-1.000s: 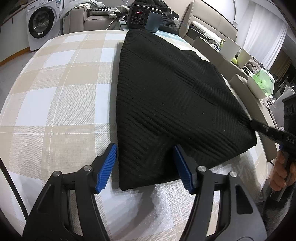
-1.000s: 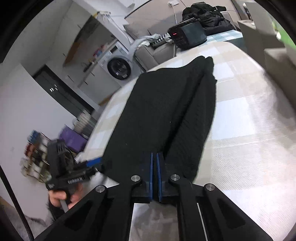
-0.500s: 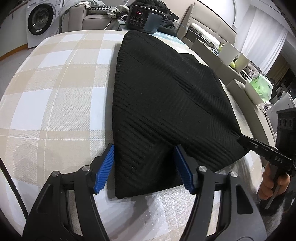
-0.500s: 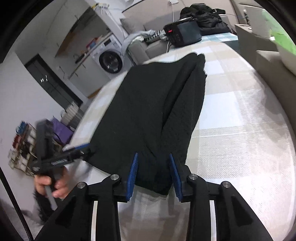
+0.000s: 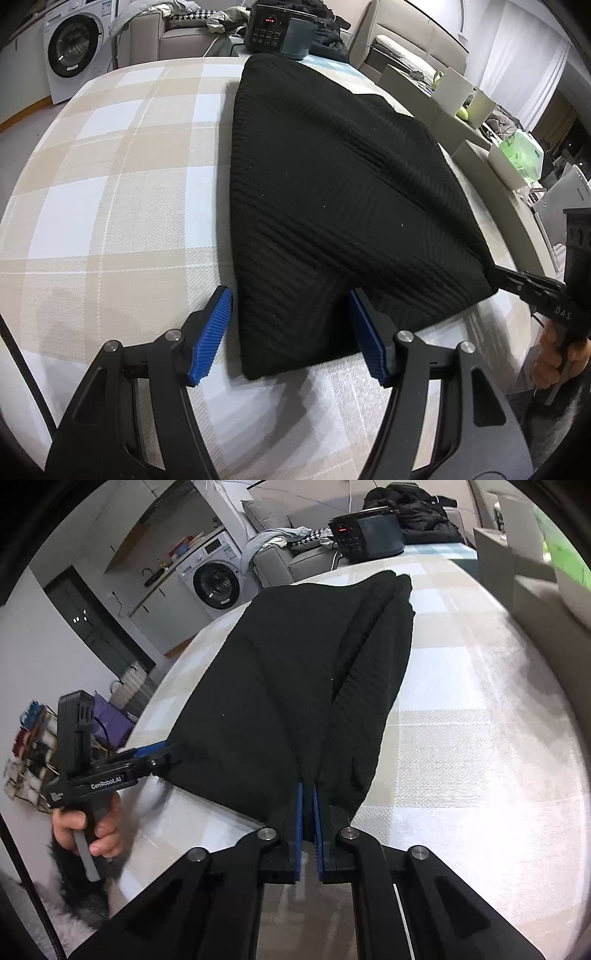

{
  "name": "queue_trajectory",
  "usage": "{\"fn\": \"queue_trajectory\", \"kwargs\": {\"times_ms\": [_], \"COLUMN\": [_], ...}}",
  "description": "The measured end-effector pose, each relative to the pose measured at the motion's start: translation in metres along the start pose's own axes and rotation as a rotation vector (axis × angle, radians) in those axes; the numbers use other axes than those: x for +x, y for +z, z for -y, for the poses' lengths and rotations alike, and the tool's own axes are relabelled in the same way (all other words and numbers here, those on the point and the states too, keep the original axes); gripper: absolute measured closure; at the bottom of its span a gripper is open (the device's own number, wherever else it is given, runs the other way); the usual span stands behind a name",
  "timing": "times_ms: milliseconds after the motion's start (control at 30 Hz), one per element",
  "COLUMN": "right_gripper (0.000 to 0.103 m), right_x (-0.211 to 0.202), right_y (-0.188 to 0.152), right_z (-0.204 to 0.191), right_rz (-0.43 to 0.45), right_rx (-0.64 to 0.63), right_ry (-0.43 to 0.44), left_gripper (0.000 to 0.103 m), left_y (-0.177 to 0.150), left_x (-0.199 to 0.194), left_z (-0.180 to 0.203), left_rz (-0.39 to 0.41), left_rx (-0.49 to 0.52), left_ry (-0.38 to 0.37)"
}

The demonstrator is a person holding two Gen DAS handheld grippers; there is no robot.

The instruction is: Fold small clothes

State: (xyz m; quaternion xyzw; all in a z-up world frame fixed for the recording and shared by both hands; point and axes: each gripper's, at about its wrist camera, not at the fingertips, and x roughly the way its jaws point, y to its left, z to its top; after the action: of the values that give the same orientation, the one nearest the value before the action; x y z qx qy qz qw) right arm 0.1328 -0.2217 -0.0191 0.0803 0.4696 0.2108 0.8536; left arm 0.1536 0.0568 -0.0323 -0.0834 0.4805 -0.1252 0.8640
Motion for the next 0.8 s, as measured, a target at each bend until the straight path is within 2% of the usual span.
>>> {"fn": "queue_trajectory", "kwargs": {"times_ms": [100,200,267,367,467,500,600,800], "right_gripper": [0.083,0.069,0.066,0.066,0.066,0.074,0.082,0.083], "right_x": [-0.011,-0.016,-0.009,0.008,0.032,0.038,0.050,0.062], "right_y": [0.003,0.012,0.022,0.038,0.051,0.054,0.060,0.070], "right_z": [0.014,0.036,0.049,0.061,0.073,0.074,0.067,0.054], "right_rz": [0.049,0.131,0.151,0.167,0.135,0.124,0.102,0.067], "right_rx": [0.063,0.180,0.246,0.291,0.339,0.333,0.288,0.217], "right_ry": [0.041,0.028,0.027,0.023,0.053,0.053,0.083,0.106], "left_gripper": [0.041,0.041,0.041,0.042,0.042,0.043,0.046,0.047], "left_y": [0.009,0.026,0.041,0.052,0.051,0.052,0.045,0.017], "left_x": [-0.008,-0.003,0.011,0.026,0.033,0.032,0.029,0.015], "left_z": [-0.008,-0.011,-0.012,-0.005,0.000,-0.002,-0.005,0.000], "left_rz": [0.043,0.070,0.061,0.032,0.029,0.035,0.032,0.016], "left_rx": [-0.027,-0.056,-0.065,-0.043,-0.021,-0.020,-0.020,-0.007], "left_ry": [-0.025,-0.020,-0.022,0.006,0.023,0.018,-0.010,-0.024]}}
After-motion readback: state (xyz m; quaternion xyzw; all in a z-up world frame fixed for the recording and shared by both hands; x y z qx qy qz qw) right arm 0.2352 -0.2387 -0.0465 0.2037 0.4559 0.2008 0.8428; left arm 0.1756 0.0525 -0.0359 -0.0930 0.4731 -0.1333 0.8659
